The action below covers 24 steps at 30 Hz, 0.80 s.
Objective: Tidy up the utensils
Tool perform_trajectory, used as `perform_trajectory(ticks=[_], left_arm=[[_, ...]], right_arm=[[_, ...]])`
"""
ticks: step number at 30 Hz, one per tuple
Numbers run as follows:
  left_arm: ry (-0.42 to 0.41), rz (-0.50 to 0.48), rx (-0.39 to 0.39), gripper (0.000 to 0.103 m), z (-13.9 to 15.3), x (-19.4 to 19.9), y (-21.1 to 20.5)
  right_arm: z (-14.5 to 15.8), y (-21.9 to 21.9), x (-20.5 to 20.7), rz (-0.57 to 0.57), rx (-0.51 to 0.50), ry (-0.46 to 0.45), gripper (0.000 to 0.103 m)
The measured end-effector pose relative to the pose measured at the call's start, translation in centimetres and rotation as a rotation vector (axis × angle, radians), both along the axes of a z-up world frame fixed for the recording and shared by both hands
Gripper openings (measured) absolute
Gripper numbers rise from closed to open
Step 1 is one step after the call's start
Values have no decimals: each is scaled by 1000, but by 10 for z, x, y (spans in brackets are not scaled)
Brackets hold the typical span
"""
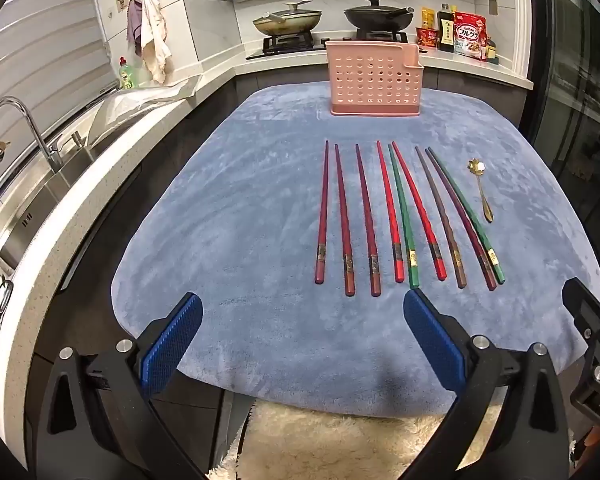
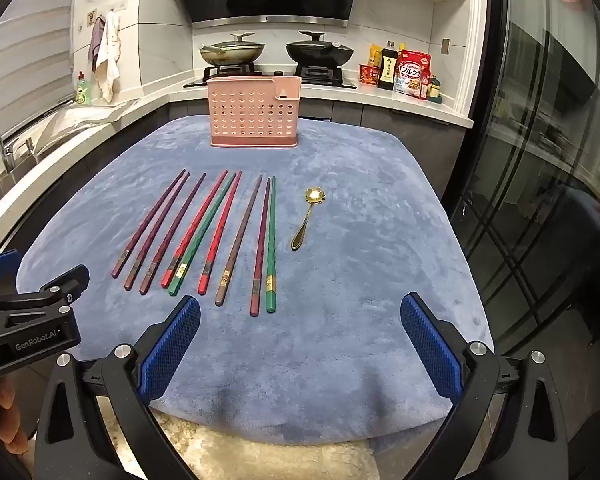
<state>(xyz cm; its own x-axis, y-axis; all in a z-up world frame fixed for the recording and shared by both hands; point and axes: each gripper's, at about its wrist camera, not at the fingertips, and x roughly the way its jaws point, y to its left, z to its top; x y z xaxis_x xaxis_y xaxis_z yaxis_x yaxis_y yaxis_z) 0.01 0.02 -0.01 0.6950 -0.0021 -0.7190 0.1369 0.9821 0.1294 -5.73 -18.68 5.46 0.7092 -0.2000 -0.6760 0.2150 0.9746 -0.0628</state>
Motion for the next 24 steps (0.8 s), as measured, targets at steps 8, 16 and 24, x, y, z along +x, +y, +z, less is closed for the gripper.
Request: perform_trajectory(ticks=[8,16,24], left_arm=[[-1,0,2,96,0,0,-1],[-2,-2,1,96,0,0,-1],[1,-1,1,96,4,-1,-1]], right_arm=[[0,1,0,0,2,3,96],[0,1,0,0,3,5,96],[1,1,0,0,4,5,96]])
